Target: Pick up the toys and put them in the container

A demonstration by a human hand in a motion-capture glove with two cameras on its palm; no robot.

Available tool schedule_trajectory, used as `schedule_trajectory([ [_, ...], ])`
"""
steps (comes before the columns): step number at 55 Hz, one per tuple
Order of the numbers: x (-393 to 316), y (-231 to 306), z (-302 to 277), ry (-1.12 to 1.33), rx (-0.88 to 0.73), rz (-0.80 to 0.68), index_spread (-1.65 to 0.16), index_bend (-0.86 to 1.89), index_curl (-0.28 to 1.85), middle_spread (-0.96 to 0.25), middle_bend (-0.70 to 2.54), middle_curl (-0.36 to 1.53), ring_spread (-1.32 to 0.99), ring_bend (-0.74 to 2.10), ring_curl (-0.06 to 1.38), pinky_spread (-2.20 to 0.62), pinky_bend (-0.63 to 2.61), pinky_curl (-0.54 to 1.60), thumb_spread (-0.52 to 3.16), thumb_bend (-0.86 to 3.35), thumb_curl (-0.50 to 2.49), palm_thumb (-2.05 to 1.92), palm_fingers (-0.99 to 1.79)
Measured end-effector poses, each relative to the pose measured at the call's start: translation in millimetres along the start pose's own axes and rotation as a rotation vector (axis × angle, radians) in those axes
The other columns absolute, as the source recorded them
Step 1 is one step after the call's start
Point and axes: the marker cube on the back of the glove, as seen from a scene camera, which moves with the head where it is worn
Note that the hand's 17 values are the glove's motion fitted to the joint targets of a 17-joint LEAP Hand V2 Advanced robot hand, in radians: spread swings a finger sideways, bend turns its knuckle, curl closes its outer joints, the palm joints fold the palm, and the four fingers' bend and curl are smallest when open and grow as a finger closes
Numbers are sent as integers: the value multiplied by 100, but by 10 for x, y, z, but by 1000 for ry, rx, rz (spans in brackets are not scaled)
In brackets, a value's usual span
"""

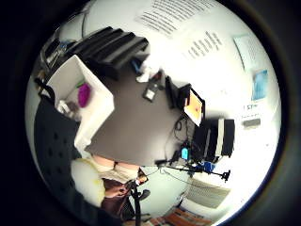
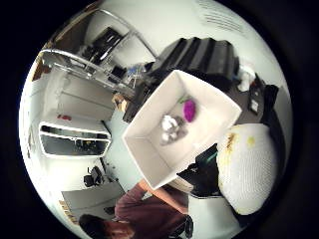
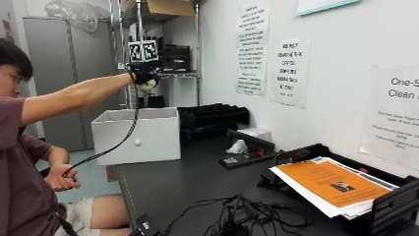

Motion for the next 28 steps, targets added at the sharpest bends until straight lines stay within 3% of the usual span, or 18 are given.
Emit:
schedule_trajectory([
  [18,-900,-185,425,-107,125,-269,-21,91,90,-13,131,78,-32,149,71,-42,121,69,62,-1,94,56,103],
  [28,-1112,-284,716,-71,77,-258,-22,80,94,-16,123,77,-32,147,69,-40,121,68,62,-2,96,53,92],
])
